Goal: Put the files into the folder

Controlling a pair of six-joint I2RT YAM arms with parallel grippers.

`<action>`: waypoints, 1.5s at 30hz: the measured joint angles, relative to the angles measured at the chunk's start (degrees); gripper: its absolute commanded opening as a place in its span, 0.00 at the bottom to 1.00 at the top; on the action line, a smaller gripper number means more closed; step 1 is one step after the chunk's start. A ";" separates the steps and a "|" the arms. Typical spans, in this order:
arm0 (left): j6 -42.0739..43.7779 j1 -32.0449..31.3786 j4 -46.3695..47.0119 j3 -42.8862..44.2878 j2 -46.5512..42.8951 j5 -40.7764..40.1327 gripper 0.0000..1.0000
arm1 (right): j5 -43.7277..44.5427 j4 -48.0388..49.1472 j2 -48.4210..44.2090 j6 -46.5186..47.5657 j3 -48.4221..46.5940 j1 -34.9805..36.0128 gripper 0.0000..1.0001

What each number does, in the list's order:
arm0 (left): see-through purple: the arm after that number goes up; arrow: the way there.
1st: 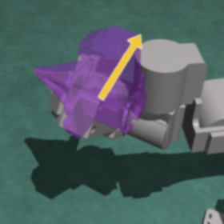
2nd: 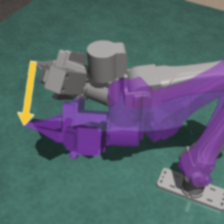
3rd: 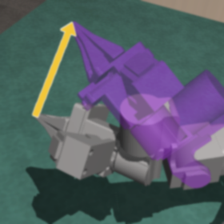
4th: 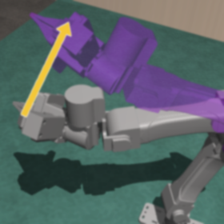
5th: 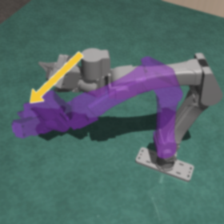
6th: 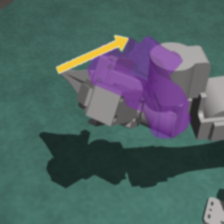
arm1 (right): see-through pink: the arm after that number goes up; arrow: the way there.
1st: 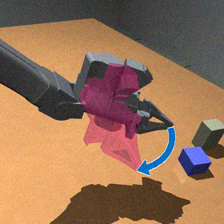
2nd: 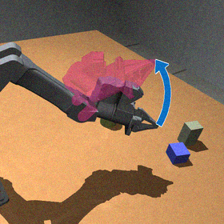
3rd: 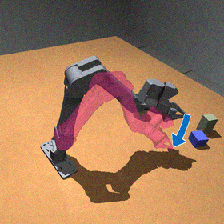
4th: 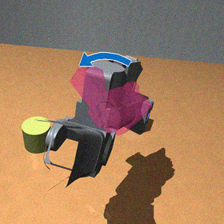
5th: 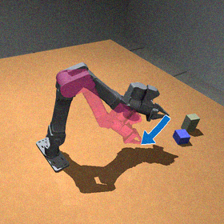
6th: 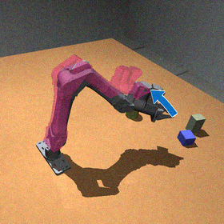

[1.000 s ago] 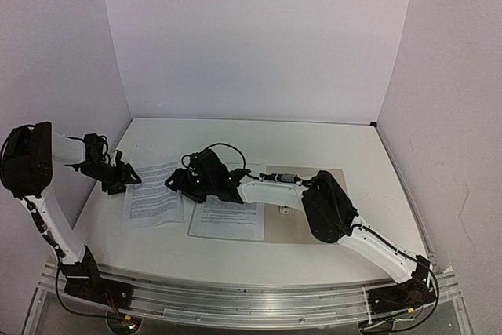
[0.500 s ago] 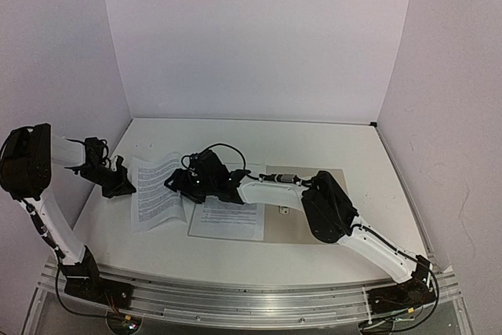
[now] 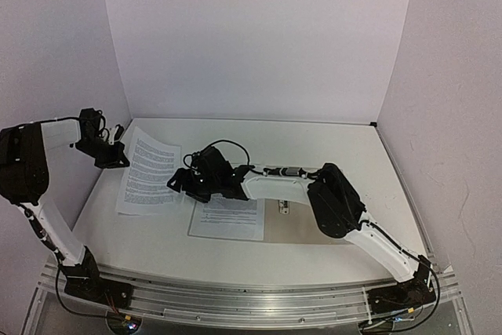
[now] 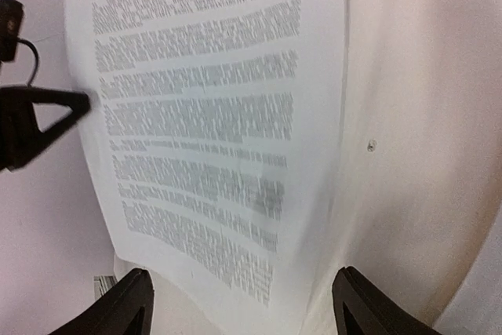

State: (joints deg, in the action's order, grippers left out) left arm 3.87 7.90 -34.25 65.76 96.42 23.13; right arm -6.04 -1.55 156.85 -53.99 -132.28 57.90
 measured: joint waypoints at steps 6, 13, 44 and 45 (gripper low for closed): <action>11.50 -9.03 -6.39 13.66 -1.41 -4.73 0.00 | 0.22 -1.48 -12.61 5.77 11.65 -1.74 0.93; 21.72 -20.15 -14.72 29.23 -1.86 -12.17 0.00 | 2.20 2.49 -36.88 18.31 34.60 -6.26 0.98; 25.86 -31.17 -28.77 60.08 -2.53 3.26 0.00 | -16.62 75.09 -32.25 26.13 49.61 -18.97 0.95; 25.70 -31.17 -28.78 60.34 -2.54 3.68 0.00 | -17.03 75.15 -31.81 25.57 49.17 -19.08 0.92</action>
State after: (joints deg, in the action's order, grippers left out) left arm 29.58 -23.27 -63.04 126.11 93.89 26.81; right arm -23.07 73.59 125.04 -28.41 -83.10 38.82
